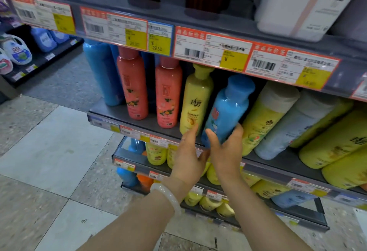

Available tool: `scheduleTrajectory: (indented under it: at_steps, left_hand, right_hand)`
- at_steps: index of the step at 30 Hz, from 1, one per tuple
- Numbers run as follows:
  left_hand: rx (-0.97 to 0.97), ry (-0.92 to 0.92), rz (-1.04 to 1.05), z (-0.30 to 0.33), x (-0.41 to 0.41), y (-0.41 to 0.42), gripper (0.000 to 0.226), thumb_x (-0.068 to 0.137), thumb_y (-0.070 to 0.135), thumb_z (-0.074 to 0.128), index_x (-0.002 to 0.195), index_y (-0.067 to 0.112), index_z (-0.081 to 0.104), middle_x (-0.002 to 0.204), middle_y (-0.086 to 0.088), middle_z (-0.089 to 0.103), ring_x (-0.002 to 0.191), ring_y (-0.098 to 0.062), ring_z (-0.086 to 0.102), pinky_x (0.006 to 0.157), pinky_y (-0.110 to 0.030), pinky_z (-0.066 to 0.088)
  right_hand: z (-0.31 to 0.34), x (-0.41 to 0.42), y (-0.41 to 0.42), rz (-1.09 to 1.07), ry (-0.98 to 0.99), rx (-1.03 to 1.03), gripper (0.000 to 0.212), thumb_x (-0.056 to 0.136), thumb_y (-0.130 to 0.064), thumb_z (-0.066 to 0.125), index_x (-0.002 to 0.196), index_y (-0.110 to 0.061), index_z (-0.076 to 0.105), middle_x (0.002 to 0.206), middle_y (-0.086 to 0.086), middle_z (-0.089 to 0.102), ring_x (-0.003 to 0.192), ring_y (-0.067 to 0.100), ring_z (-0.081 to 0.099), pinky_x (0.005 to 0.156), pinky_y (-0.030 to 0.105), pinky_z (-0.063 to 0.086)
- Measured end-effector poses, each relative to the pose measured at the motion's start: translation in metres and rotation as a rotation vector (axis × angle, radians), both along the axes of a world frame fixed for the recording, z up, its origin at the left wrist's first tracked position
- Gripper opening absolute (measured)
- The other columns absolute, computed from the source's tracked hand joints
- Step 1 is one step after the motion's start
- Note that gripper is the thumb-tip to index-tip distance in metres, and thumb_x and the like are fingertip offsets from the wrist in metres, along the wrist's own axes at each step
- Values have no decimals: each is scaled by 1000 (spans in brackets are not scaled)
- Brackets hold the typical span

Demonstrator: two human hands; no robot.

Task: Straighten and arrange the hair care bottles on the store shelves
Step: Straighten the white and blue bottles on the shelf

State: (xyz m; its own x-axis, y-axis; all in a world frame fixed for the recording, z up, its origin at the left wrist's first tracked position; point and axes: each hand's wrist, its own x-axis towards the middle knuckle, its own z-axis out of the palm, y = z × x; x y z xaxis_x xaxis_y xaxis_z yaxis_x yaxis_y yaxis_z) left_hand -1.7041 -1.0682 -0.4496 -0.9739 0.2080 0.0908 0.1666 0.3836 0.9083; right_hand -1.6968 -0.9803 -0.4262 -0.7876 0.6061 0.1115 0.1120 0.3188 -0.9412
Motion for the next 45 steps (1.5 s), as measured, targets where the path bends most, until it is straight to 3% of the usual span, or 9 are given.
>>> scheduleTrajectory:
  at_steps: [7,10,13,18,25,28,34,38,45]
  left_hand:
    - [168,69,-19,16,5,-23,68,75,17,70,134,25,39,129,11,46,121,2,45,102,-19,40]
    - [236,23,94,13,12,-48,60,73,29,68,128,19,46,126,-1,54,118,-7,52,99,-28,46]
    - [243,30,199,7,18,-86,53,71,11,75,117,17,49,114,-2,60,104,4,58,85,-13,48]
    - [191,20,276,10,8,-159,58,67,0,76,101,35,45,102,16,60,89,16,58,70,-4,46]
    - [174,59,365,14,-55,-237,39,65,13,70,91,35,52,90,33,65,81,14,60,66,-2,43]
    - [217,66,317,19,-88,-249,32,67,16,65,95,29,56,88,12,66,82,-1,63,72,-20,52]
    - [109,132,231,14,-135,-234,31,71,-3,58,91,21,52,94,-7,56,84,-15,55,73,-22,44]
    - [47,172,198,2,-144,-231,33,70,5,68,99,14,56,94,-7,55,87,-13,49,74,-27,44]
    - [-53,101,171,2,-149,-228,55,70,41,45,112,9,58,97,-13,56,93,-26,51,78,-41,47]
  right_hand:
    - [27,28,-22,209,114,-105,55,75,-14,73,123,-15,46,116,-4,63,102,1,62,78,11,50]
    - [28,27,-44,296,42,-126,57,72,-15,76,121,-24,48,111,-10,64,97,-1,63,77,12,51]
    - [27,24,-76,399,-38,-56,58,70,-24,78,119,-29,49,109,-14,63,98,2,62,81,24,52]
    - [21,-1,-146,540,-131,-11,52,62,-37,75,104,-42,46,102,-17,62,99,8,61,85,36,52]
    - [24,-57,-237,566,-117,92,65,57,-54,61,117,-38,43,113,-11,61,103,14,59,88,36,49]
    - [30,-82,-252,477,-63,74,60,59,-48,64,115,-38,45,113,-9,59,105,13,57,90,38,48]
    - [30,-110,-244,259,19,158,65,66,-8,79,122,-19,49,108,-8,46,110,14,51,96,37,44]
    - [22,-118,-241,233,14,143,65,62,-25,77,121,-20,49,109,-10,51,111,20,55,94,42,48]
    - [16,-122,-238,162,-34,44,54,73,-9,74,119,-22,51,100,-16,58,83,-15,56,68,-4,36]
